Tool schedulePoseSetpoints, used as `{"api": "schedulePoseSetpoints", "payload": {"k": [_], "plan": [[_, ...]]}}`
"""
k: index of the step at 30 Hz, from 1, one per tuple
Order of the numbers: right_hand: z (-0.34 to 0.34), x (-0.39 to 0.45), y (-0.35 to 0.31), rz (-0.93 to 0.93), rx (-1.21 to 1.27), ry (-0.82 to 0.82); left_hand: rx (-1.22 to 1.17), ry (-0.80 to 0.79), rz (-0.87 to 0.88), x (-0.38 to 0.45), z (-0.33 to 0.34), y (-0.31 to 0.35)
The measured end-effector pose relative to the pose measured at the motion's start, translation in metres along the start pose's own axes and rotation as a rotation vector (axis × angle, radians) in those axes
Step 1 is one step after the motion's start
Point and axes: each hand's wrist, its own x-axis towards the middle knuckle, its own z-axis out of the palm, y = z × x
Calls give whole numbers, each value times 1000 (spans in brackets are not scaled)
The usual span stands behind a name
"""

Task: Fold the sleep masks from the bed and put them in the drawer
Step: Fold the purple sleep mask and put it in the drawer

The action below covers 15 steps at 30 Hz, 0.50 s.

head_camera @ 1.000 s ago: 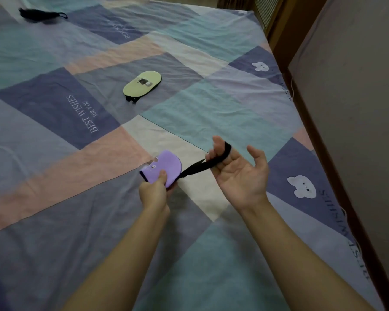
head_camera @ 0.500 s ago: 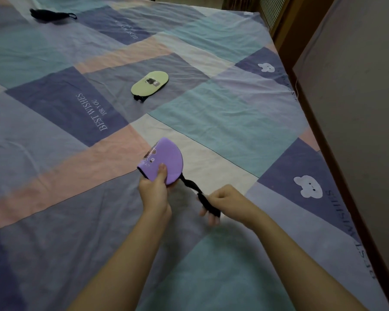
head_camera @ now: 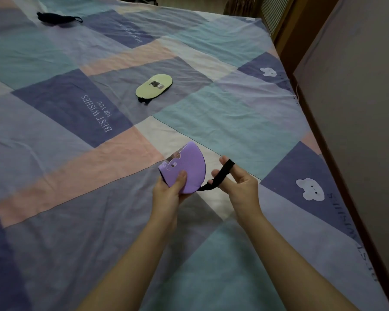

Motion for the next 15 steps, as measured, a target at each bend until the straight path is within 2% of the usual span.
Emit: {"api": "schedulePoseSetpoints", "payload": {"k": [3,5,9,15], "plan": [[-3,-7,2,-1,-87,-187,23,-59,-59,3,-5,9],[-1,-11,1,-36,-103,-268,135,-87,-105,3,-8,12],[5,-17,-2,-145,-42,-222,369,-188,-109,3,-12,18],[2,-15,-2,-143,-162,-174,477,-391,-80,2,-14,35]]}}
